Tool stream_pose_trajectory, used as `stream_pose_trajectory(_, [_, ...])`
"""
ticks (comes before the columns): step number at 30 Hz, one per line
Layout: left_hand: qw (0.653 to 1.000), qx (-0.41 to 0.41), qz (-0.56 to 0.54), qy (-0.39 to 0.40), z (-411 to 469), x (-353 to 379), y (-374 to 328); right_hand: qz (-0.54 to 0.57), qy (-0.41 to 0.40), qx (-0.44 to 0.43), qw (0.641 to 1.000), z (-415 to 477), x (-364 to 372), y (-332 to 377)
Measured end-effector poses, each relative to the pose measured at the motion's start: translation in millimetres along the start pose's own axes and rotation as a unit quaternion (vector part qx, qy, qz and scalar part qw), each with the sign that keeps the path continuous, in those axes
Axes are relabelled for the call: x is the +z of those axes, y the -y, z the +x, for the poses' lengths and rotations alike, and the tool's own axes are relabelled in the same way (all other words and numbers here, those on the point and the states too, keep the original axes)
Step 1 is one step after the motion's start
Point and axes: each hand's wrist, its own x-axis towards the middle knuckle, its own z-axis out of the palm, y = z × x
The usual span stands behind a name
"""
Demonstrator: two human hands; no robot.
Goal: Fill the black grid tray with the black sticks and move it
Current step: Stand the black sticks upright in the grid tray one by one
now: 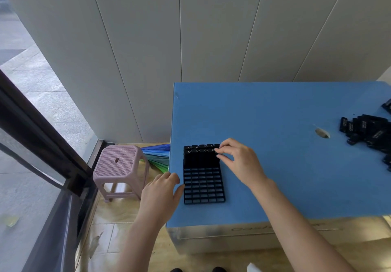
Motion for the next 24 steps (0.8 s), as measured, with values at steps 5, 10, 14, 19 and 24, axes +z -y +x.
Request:
stream_pose_trajectory(5, [1.000, 0.005, -0.007, -0.007, -2.7, -2.1, 5.6, -0.041, -0.022, 0.000, 0.999, -2.8, 1.8, 2.8])
stream_pose_trajectory(10, [0.999, 0.031, -0.008, -0.007, -2.4, -7.5, 11.3, -0.034, -0.029, 0.060, 0.997, -14.6, 1.9, 11.1])
stream_pose_trajectory(14, [0.997, 0.079, -0.006, -0.010, 7.1, -8.9, -0.4, -0.030, -0.017, 0.135, 0.990, -43.2, -8.0, 13.4])
stream_pose_trajectory(19, [0.988, 0.154, -0.019, -0.006, 11.9, -2.8, -48.4, -0.051, 0.026, 0.221, 0.974, -92.8, -40.9, -8.8])
stream_pose_trajectory(24, [0.974, 0.226, -0.015, 0.022, 7.1, 13.5, -125.0, -0.055, 0.022, 0.273, 0.960, -145.8, -94.7, -40.4])
